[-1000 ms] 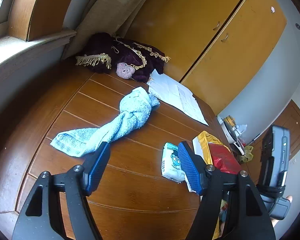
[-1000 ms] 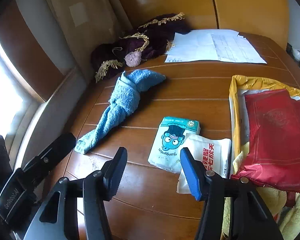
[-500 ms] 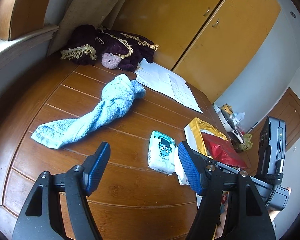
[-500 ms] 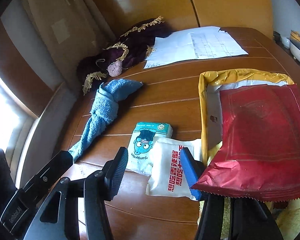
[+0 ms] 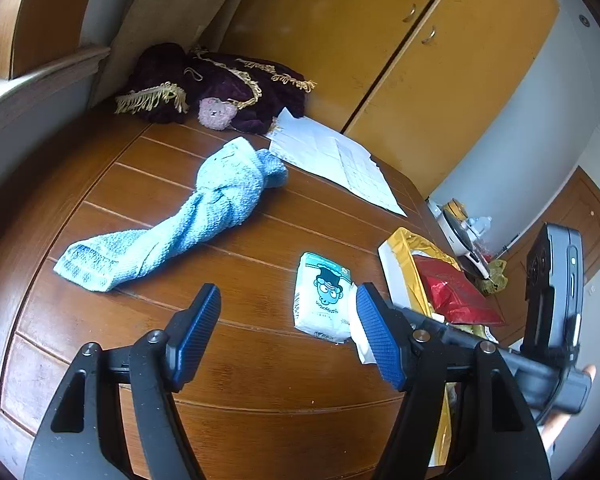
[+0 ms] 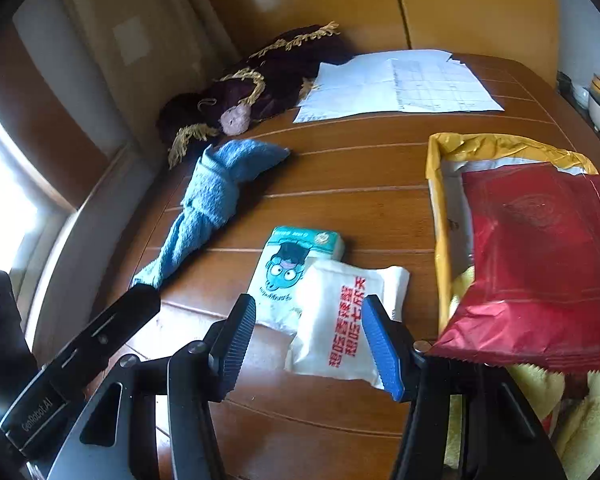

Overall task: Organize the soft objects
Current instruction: 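Move both grippers toward the white-red packet and cartoon wipe pack, then close the right gripper on the white-red packet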

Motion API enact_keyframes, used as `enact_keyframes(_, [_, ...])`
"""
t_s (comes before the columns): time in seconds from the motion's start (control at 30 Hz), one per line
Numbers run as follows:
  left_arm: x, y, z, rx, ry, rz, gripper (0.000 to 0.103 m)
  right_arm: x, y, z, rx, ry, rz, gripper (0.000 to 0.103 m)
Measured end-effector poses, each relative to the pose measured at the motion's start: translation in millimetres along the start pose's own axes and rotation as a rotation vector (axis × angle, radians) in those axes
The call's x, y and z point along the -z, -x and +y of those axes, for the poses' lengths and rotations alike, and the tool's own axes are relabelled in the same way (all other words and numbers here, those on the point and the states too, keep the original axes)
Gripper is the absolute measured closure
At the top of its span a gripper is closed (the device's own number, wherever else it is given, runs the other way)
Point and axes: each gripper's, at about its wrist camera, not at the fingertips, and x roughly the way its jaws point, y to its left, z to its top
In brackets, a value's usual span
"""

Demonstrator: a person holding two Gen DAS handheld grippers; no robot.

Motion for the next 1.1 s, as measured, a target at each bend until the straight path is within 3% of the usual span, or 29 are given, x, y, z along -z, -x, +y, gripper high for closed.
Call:
enact_keyframes(0.23, [1, 3, 2, 0.003, -0.006, -0.007, 0.033, 4, -15, 21, 0.155, 0.075, 0.041, 0.048])
enact_keyframes(0.33, [1, 3, 3, 0.000, -0.003, -0.009, 0.033, 8, -18, 21, 0.199, 0.090, 0.055, 0.067])
enact_keyframes(0.47, [1, 1, 3, -0.001, -0.003, -0.002, 0.033, 13, -16, 19, 0.184, 0.096, 0.051, 0.075])
enact_keyframes(0.53, [0, 0, 2, -0.004, -0.008, 0.000, 0.033, 13, -12, 17, 0.152, 0.085, 0.046, 0.088])
enact_keyframes(0.57, [0, 0, 1, -0.005, -0.014, 0.003, 0.033, 14, -7, 16, 0.114, 0.076, 0.045, 0.102])
enact_keyframes(1.03, [-8, -31, -18, -0.060, -0.099, 0.090, 0.034, 26, 46, -5, -0.040, 0.011, -0.115, 0.102])
enact_keyframes(1.1, [-11, -29, -17, -0.059, -0.093, 0.077, 0.034, 26, 37, -3, -0.088, 0.007, -0.089, 0.089])
